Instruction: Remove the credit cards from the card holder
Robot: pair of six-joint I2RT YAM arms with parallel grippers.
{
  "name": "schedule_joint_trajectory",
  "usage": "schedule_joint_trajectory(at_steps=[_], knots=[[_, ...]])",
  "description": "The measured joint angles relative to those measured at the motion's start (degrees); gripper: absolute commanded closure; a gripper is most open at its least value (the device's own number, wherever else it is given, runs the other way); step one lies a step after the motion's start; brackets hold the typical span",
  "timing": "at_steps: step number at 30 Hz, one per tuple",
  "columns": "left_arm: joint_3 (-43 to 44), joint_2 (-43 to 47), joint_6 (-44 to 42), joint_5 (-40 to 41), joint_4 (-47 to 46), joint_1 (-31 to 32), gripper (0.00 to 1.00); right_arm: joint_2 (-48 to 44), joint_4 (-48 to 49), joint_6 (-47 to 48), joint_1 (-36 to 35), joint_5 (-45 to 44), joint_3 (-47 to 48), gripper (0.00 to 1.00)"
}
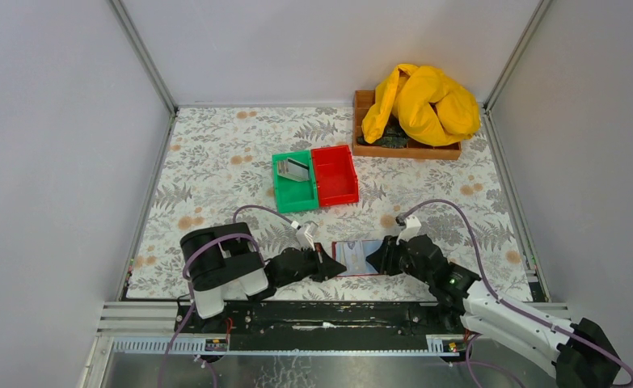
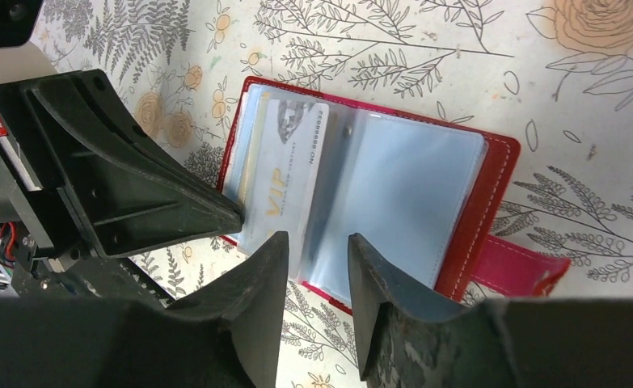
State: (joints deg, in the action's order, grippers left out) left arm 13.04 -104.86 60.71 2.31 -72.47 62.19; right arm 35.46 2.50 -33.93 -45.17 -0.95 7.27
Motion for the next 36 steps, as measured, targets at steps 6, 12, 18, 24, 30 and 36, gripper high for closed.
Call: schedule_joint_trajectory(at_steps=[6, 12, 18, 24, 30, 36], knots=[[0.00, -0.63, 0.00, -0.57, -0.94, -0.31, 1.00, 3.61, 5.73, -0.87, 0.02, 2.25, -0.50, 0.58], [-0.02, -0.98, 0.00, -1.07, -1.51, -0.55, 1.00, 10.36, 12.13, -1.49, 0.02, 4.24, -1.09, 0.68], [-0.28, -1.51, 0.04, -1.20, -2.56, -0.66, 1.00, 12.26, 14.29, -2.23, 0.07, 5.14, -1.99, 0.75], [-0.35, -2.19, 0.04, -1.75, -3.65, -0.87, 1.00, 10.91, 14.91, -2.49, 0.09, 5.25, -2.23, 0.93], [-0.52, -2.71, 0.13, -2.16, -4.66, -1.18, 1.00, 9.68, 14.97, -2.56, 0.26, 6.23, -2.43, 1.00], [-0.66, -3.21, 0.24, -2.32, -5.49, -1.25, 1.00, 7.82, 14.10, -2.51, 0.28, 6.47, -2.43, 1.00]])
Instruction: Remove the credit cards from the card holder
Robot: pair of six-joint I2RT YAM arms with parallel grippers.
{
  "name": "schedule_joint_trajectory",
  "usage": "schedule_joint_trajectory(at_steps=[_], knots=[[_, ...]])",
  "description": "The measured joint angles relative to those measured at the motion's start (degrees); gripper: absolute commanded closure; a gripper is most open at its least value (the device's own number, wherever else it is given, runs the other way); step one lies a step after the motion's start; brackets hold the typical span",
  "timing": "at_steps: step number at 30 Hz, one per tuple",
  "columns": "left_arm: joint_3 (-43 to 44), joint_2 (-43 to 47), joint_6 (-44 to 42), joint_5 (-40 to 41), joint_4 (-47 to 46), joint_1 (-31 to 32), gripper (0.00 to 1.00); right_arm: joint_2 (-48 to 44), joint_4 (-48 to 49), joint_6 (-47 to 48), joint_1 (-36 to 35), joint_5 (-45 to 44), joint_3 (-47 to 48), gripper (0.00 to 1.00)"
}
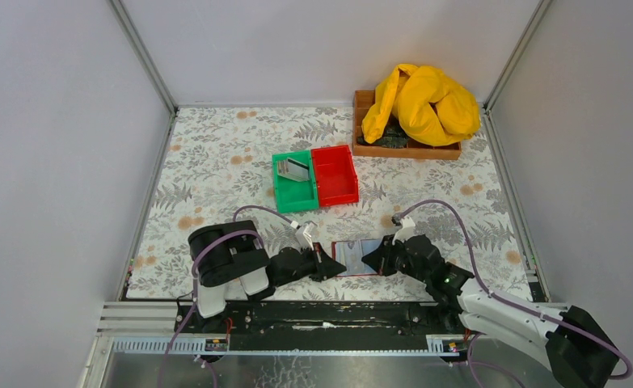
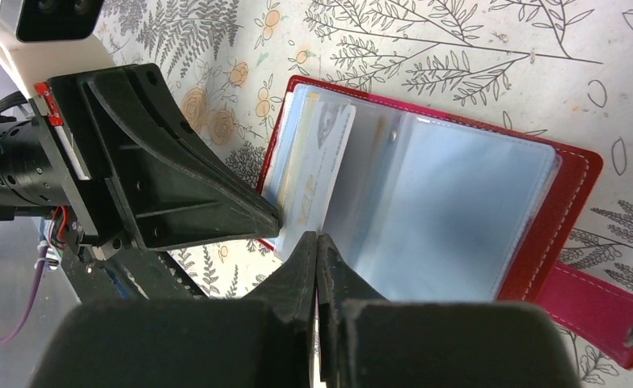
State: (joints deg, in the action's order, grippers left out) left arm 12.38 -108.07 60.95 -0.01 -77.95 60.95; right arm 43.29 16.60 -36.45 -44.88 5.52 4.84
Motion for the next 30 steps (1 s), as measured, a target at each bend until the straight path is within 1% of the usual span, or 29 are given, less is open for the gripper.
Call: schedule_joint_trajectory(at_steps=[6, 11, 18, 20, 23, 30], knots=[[-0.42, -0.57, 0.20, -0.31, -1.31, -0.31, 1.00, -6.16, -5.35, 0.61, 0.94, -1.55, 0.00, 1.00], [-0.55, -1.31, 0.26, -0.92, -2.47, -0.63, 1.00, -11.96, -11.23, 1.16, 2.14, -4.28, 0.00, 1.00], [-0.94, -1.42, 0.17, -1.33, -3.13, -0.66, 1.00, -17.66, -17.31, 1.09, 2.32, -8.52, 0.13, 1.00], [-1.03, -0.98, -0.31, -1.97, -2.80, -0.70, 0.94, -19.85, -18.82, 1.07, 2.34, -9.55, 0.20, 1.00], [-1.01, 1.14, -1.60, -3.19, -0.07, -0.70, 0.88, -22.10, -20.96, 1.07, 2.36, -10.71, 1.01, 1.00], [1.33, 9.68, -6.16, -5.01, 11.76, -0.70, 0.84, -28.17, -25.88, 1.11, 2.40, -13.22, 2.60, 1.00]])
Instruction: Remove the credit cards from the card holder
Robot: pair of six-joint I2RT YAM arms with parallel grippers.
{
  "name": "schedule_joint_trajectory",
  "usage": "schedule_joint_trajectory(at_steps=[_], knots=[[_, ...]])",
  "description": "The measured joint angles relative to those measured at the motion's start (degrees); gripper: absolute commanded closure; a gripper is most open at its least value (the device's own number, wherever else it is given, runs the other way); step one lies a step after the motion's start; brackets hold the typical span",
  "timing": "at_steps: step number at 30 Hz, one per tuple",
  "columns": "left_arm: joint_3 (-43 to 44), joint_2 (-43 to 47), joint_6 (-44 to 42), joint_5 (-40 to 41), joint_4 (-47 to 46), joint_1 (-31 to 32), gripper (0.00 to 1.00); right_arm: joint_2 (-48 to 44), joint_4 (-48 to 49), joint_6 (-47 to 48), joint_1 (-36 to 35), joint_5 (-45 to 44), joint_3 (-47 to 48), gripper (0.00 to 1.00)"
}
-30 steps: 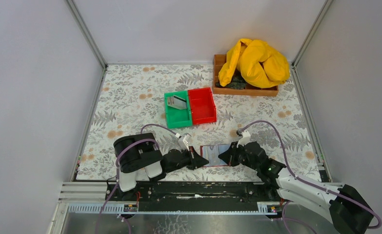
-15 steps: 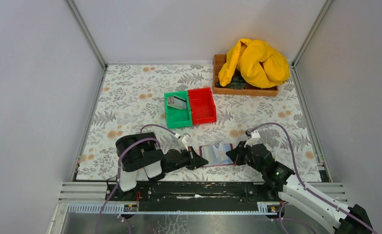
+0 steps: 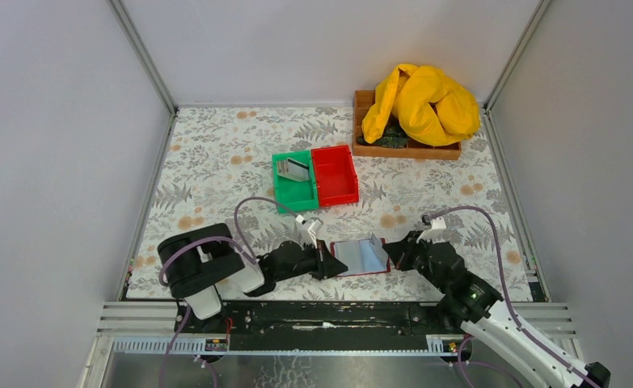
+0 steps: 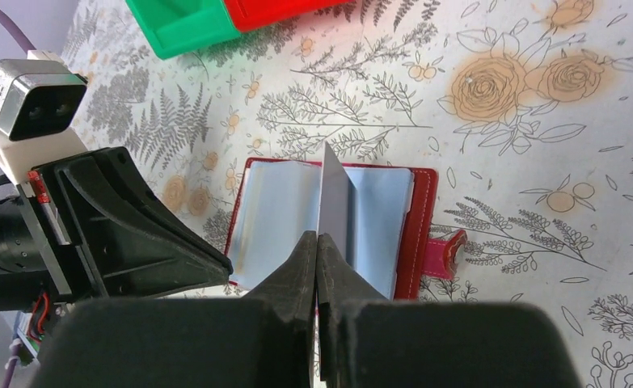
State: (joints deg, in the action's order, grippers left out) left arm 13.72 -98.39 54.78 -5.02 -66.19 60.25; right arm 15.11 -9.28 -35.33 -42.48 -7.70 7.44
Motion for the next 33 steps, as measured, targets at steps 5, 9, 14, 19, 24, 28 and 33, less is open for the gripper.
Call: schedule_joint_trajectory(at_steps=[5, 9, 14, 19, 24, 28, 33], knots=[[1.70, 4.55, -2.47, -0.02, 5.73, 0.00, 0.75, -3.10, -2.73, 0.00, 0.02, -0.72, 1.40, 1.00], [2.80, 7.34, -4.31, 0.00, 11.04, -0.07, 0.65, -5.01, -4.55, 0.00, 0.02, -0.83, 2.38, 1.00], [4.09, 9.97, -6.14, -0.26, 14.67, -1.70, 0.60, -4.98, -5.33, 0.09, 0.02, -1.05, 3.08, 0.77], [4.70, 10.64, -7.61, -1.05, 16.98, -3.34, 0.88, 8.57, -4.94, -0.87, 0.11, -2.12, 4.04, 0.46], [5.75, 10.08, -8.33, -2.08, 17.64, -3.37, 1.00, 17.84, -5.33, -2.32, 0.11, -2.47, 4.07, 0.42], [7.65, 8.17, -8.33, -3.93, 17.35, -3.13, 1.00, 14.69, -5.44, -3.50, 0.13, -3.96, 4.07, 0.42], [13.29, 4.72, -8.28, -6.21, 17.31, -2.08, 1.00, 13.18, -4.83, -4.20, 0.13, -4.72, 4.07, 0.42]])
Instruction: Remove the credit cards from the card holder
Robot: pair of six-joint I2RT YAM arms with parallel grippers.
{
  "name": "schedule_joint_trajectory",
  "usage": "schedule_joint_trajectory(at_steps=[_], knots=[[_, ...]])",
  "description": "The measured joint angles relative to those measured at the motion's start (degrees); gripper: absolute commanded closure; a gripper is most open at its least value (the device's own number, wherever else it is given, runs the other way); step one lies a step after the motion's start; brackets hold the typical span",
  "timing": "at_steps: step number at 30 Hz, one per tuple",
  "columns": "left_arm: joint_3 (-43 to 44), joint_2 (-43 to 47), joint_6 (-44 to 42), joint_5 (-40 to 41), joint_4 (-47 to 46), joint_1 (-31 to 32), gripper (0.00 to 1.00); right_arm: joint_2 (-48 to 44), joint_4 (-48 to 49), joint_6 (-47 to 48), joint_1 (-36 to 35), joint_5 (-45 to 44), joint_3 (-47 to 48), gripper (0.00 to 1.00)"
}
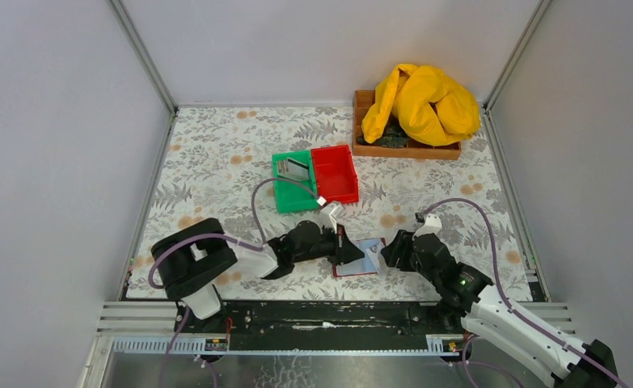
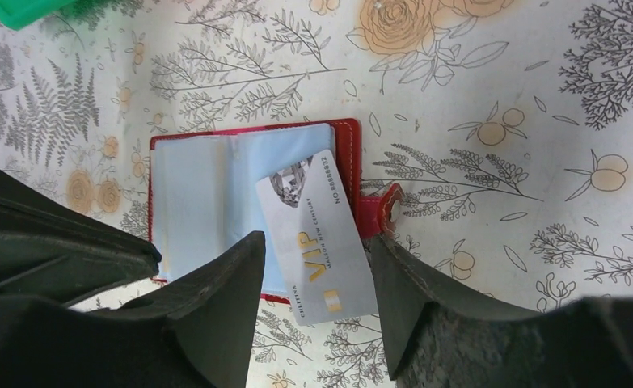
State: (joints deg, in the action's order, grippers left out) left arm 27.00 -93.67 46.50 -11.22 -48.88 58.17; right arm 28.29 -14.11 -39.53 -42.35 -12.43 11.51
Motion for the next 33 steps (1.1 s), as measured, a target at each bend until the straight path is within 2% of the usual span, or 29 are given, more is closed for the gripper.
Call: schedule_joint_trajectory(at_steps=[4, 12, 24, 33], knots=[[4.59, -4.68, 0.55, -1.90, -1.01, 1.05, 1.00, 0.61, -0.66, -0.83, 0.00, -0.02, 0.00, 0.44], [6.14, -14.10, 3.48, -3.93, -3.74, 1.53, 1.00, -7.06, -1.09, -3.67, 0.00, -0.59, -0.33, 0.43], [8.92, -17.07, 3.82, -3.96, -4.22, 0.04, 1.00, -3.65, -1.95, -5.99, 0.00, -0.63, -1.86, 0.38], [8.48, -17.99, 4.85, -4.22, -5.35, -2.58, 1.00, 2.75, -1.88, -5.95, -0.02, -0.48, -1.86, 0.37]])
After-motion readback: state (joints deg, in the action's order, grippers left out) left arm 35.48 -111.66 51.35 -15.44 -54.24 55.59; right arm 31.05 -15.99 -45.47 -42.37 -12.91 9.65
